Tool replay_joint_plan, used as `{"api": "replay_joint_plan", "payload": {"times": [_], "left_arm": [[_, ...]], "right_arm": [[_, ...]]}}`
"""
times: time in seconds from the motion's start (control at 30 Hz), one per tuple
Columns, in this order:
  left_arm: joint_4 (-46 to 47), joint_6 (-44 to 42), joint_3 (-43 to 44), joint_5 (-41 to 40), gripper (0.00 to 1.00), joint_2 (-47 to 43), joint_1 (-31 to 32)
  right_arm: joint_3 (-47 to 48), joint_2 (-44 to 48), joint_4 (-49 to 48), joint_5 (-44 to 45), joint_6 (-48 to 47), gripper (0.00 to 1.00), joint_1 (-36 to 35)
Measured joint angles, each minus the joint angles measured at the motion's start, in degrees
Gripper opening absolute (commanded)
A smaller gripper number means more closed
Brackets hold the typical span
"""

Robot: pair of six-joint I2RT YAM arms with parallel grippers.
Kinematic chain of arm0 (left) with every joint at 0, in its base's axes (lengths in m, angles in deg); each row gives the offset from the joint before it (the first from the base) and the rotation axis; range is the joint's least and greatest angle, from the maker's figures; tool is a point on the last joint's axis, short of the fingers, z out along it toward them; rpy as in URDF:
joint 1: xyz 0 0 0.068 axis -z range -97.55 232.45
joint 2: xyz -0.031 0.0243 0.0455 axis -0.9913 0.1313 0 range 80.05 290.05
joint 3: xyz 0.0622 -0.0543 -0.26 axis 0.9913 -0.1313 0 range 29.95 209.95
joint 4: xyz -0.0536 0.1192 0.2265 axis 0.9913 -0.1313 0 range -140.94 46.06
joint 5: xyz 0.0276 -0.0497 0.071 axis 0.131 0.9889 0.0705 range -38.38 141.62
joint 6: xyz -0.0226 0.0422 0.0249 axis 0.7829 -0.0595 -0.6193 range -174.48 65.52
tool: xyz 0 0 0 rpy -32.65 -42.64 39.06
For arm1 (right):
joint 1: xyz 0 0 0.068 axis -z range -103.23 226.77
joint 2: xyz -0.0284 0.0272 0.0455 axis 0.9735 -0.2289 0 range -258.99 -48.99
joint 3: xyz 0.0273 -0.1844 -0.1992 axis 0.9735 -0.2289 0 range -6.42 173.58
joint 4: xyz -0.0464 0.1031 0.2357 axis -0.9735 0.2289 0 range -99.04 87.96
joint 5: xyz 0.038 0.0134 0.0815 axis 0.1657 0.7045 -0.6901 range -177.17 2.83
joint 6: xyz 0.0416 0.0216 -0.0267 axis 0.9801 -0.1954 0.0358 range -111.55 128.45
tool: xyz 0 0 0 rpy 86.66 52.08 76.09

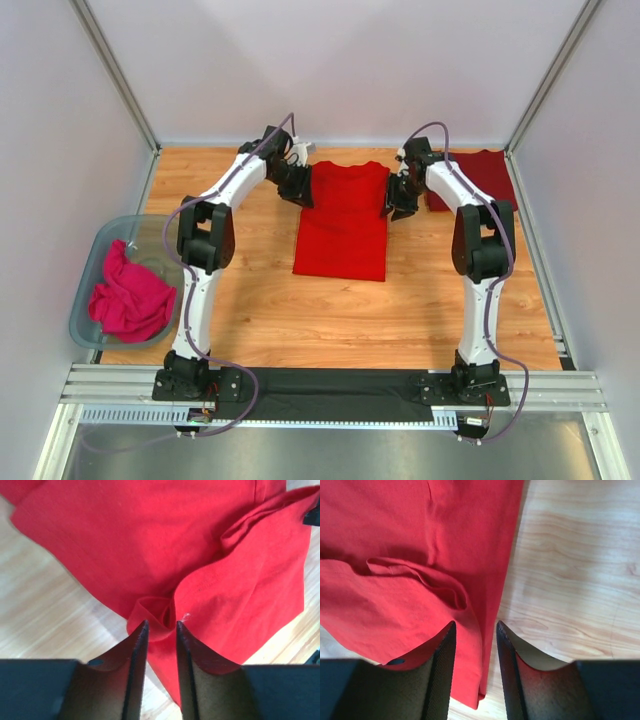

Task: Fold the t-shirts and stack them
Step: Fold the tshirt

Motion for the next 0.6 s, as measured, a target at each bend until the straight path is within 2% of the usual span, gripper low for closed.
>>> {"api": "replay_joint_plan", "payload": {"times": [0.07,0.1,0.2,0.27,0.3,0.37,0.6], "left_arm": [[0.2,0.0,0.8,-0.2,0.26,0.4,0.0],[0.3,0.0,1.1,-0.3,0.17,0.6,0.0],[0.9,0.1,1.7,-0.3,0.0,1.3,-0.1],[1.1,0.2,1.7,-0.3,0.0,1.7,-0.1],[1.2,0.2,1.7,-0.3,0.0,1.8,0.0],[1.2,0.2,1.7,-0.6,0.0,2.0,0.0],[2.8,1.4,1.7,-3.2,0.0,2.0,-0.7]], "right_arm": [[0.3,-0.6,-0.5,-0.3,-0.1,0.36,0.0],[0.4,-0.9,-0.9,-0.5,-0.1,0.34,0.0],[0.5,-1.5,-1.9,-1.0,-0.1,0.28,0.1],[0.5,-1.9,-2.6,-1.4,0.0,0.18,0.2],[0.5,-2.0,-2.8,-1.5,0.1,0.09,0.3],[0.5,-2.3,-3.3,-1.6,0.3,0.03,0.4],[-0.3,-2.4,-5.4,-1.9,1.1,0.0,1.1]]}}
